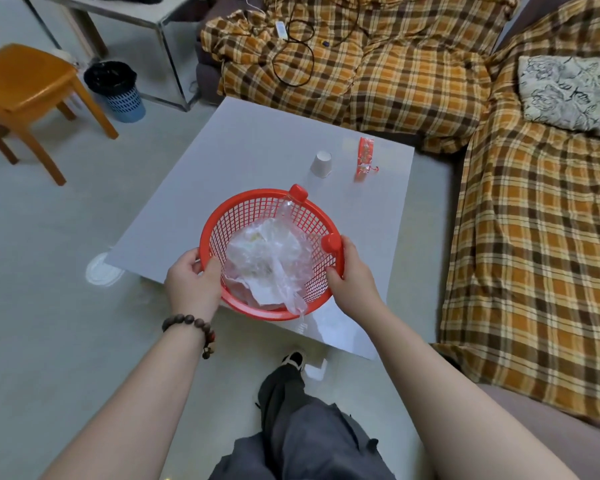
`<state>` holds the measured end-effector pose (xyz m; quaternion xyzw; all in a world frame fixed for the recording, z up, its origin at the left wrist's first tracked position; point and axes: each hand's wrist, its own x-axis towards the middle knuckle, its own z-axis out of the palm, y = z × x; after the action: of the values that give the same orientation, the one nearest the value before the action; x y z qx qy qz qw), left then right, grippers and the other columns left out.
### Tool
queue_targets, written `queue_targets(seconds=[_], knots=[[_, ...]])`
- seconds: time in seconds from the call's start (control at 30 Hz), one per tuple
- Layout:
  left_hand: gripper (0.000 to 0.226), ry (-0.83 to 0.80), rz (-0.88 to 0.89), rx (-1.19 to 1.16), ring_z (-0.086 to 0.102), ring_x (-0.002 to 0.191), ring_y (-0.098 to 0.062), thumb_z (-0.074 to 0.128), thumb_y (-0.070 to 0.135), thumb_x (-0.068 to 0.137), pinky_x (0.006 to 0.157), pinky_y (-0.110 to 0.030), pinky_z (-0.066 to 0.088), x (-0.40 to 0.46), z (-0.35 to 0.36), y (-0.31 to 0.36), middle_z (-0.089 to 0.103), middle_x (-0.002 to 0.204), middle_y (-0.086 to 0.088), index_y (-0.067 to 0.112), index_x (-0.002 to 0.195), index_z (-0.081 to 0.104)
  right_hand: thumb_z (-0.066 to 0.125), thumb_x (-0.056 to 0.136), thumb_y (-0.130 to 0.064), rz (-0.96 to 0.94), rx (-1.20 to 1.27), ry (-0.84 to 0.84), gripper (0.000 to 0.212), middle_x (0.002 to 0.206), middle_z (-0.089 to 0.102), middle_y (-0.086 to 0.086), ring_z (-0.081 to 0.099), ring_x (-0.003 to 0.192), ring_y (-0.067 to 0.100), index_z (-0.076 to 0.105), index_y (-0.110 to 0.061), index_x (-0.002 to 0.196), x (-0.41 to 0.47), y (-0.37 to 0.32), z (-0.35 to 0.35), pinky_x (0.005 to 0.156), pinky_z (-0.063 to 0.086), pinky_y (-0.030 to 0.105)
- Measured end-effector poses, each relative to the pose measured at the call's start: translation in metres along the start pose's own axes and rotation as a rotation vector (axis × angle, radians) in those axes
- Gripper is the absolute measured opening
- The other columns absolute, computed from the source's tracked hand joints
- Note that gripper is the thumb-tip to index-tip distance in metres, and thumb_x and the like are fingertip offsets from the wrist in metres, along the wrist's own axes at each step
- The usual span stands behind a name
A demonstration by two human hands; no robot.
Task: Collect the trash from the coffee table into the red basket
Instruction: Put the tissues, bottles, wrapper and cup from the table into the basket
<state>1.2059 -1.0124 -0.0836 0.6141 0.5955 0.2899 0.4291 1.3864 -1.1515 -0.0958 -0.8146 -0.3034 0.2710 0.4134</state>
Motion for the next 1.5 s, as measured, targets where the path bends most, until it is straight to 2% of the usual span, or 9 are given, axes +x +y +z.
queue_targets(seconds=[0.07, 0.17, 0.3, 0.4, 0.57, 0.73, 0.93, 1.33, 1.5], knots=[[0.01, 0.004, -0.007, -0.029, 0.063, 0.068, -0.013, 0.058, 0.014, 0.089, 0.05, -0.018, 0.042, -0.014, -0.003, -0.002, 0.068, 0.078, 0.002, 0.016, 0.093, 0.067, 0.043, 0.088, -0.006, -0.008, -0.012, -0.005, 0.055, 0.122, 0.056, -0.001, 0.052, 0.096, 0.013, 0.032, -0.024, 0.138, -0.013, 0.005, -0.003, 0.068, 0.04, 0.011], [0.009, -0.006, -0.004, -0.041, 0.064, 0.069, -0.01, 0.058, 0.016, 0.089, 0.051, -0.019, 0.045, -0.032, 0.0, 0.002, 0.068, 0.078, 0.004, 0.019, 0.091, 0.066, 0.043, 0.087, -0.005, -0.017, -0.033, 0.02, 0.056, 0.123, 0.056, 0.003, 0.052, 0.099, 0.017, 0.032, -0.023, 0.138, -0.022, 0.01, -0.017, 0.077, 0.038, 0.022], [0.017, -0.021, 0.005, -0.039, 0.064, 0.071, -0.008, 0.058, 0.018, 0.091, 0.052, -0.019, 0.046, -0.047, 0.018, 0.021, 0.069, 0.086, -0.001, 0.013, 0.103, 0.069, 0.044, 0.086, -0.005, -0.023, -0.068, 0.065, 0.058, 0.129, 0.054, 0.006, 0.052, 0.11, 0.024, 0.03, -0.021, 0.14, -0.018, 0.019, -0.047, 0.086, 0.035, 0.023], [0.013, -0.038, 0.017, -0.06, 0.067, 0.07, -0.013, 0.057, 0.019, 0.091, 0.05, -0.021, 0.049, -0.054, 0.044, 0.038, 0.071, 0.084, 0.0, 0.018, 0.098, 0.068, 0.044, 0.083, -0.003, -0.038, -0.058, 0.089, 0.058, 0.126, 0.056, 0.008, 0.053, 0.111, 0.027, 0.035, -0.021, 0.137, -0.004, 0.03, -0.075, 0.086, 0.035, 0.023], [0.012, -0.051, 0.033, -0.113, 0.07, 0.074, -0.02, 0.058, 0.019, 0.088, 0.065, -0.037, 0.059, -0.069, 0.124, 0.071, 0.071, 0.081, 0.005, 0.025, 0.092, 0.068, 0.045, 0.082, 0.001, -0.069, -0.065, 0.127, 0.057, 0.126, 0.056, 0.013, 0.052, 0.112, 0.031, 0.037, -0.013, 0.137, 0.035, 0.063, -0.145, 0.082, 0.033, 0.019], [0.016, -0.042, 0.004, -0.129, 0.071, 0.07, -0.015, 0.059, 0.025, 0.086, 0.058, -0.032, 0.058, -0.083, 0.221, 0.107, 0.071, 0.076, 0.014, 0.037, 0.078, 0.067, 0.044, 0.083, 0.0, -0.129, -0.114, 0.096, 0.057, 0.123, 0.056, 0.016, 0.052, 0.11, 0.031, 0.036, -0.013, 0.137, 0.09, 0.108, -0.231, 0.077, 0.031, 0.016], [0.016, 0.038, -0.053, -0.116, 0.071, 0.07, -0.022, 0.058, 0.028, 0.083, 0.061, -0.038, 0.059, -0.088, 0.296, 0.145, 0.07, 0.075, 0.011, 0.037, 0.073, 0.066, 0.043, 0.085, -0.002, -0.172, -0.138, -0.003, 0.059, 0.125, 0.053, 0.017, 0.051, 0.111, 0.033, 0.031, -0.014, 0.142, 0.154, 0.134, -0.297, 0.088, 0.04, 0.03], [0.021, 0.275, -0.109, -0.119, 0.071, 0.072, -0.022, 0.056, 0.03, 0.081, 0.065, -0.049, 0.06, -0.025, 0.356, 0.193, 0.069, 0.074, 0.012, 0.044, 0.069, 0.067, 0.042, 0.085, -0.005, -0.299, -0.077, -0.198, 0.058, 0.124, 0.055, 0.008, 0.051, 0.11, 0.023, 0.031, -0.02, 0.139, 0.296, 0.122, -0.307, 0.085, 0.036, 0.024], [0.027, 0.412, -0.167, -0.117, 0.069, 0.077, -0.037, 0.056, 0.03, 0.08, 0.067, -0.054, 0.059, 0.022, 0.377, 0.201, 0.068, 0.071, 0.004, 0.05, 0.064, 0.067, 0.04, 0.089, -0.01, -0.373, -0.127, -0.315, 0.055, 0.126, 0.055, 0.008, 0.053, 0.108, 0.024, 0.028, -0.02, 0.142, 0.376, 0.102, -0.286, 0.08, 0.039, 0.025]])
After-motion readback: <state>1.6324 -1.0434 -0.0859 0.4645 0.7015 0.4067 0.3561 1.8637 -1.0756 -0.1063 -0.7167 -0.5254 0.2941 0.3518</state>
